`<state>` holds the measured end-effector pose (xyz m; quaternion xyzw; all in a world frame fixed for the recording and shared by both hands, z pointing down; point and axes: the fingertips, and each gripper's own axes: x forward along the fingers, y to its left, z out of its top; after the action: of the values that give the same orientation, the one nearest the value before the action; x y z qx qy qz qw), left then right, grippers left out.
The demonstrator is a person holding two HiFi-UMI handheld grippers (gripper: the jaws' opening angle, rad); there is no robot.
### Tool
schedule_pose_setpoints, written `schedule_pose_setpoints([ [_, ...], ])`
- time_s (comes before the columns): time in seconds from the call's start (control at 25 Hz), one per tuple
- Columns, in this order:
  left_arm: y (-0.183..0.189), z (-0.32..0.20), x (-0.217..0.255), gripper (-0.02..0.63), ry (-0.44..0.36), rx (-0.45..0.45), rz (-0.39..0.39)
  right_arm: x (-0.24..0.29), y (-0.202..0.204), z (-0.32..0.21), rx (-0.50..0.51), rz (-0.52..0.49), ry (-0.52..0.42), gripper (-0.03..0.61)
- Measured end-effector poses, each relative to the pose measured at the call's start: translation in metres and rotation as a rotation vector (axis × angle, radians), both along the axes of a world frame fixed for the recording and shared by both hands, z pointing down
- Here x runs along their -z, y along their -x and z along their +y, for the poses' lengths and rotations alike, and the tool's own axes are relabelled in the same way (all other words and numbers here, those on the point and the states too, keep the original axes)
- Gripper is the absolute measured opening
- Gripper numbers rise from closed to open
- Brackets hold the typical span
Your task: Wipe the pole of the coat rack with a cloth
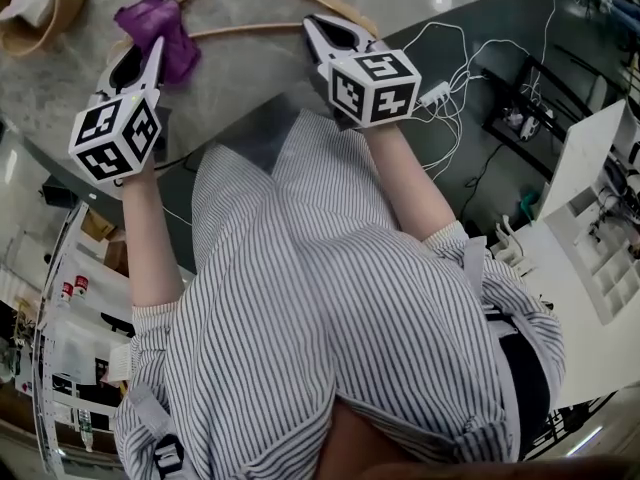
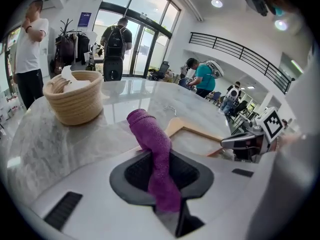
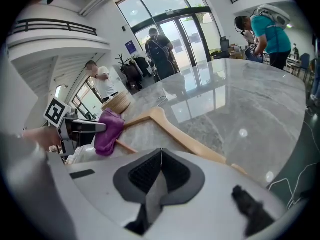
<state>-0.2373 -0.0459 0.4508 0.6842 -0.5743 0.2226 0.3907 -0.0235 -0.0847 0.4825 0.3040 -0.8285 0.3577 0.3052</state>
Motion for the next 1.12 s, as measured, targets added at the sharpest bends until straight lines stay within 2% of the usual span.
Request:
schedule_pose_setpoints([
  [0.4,-0.041,-0.016,-0.001,0.086,0.004,-0.077,0.024,-0.004,-0.028,-0.008,-0.043,-0.003,0.011,0.015],
  [1.12,-0.096,-0.030,0.000,0.086,0.001,-0.216,0.070,-0.002,-0.050,-0.008,-0.105,-0.007,0.014,0.015],
])
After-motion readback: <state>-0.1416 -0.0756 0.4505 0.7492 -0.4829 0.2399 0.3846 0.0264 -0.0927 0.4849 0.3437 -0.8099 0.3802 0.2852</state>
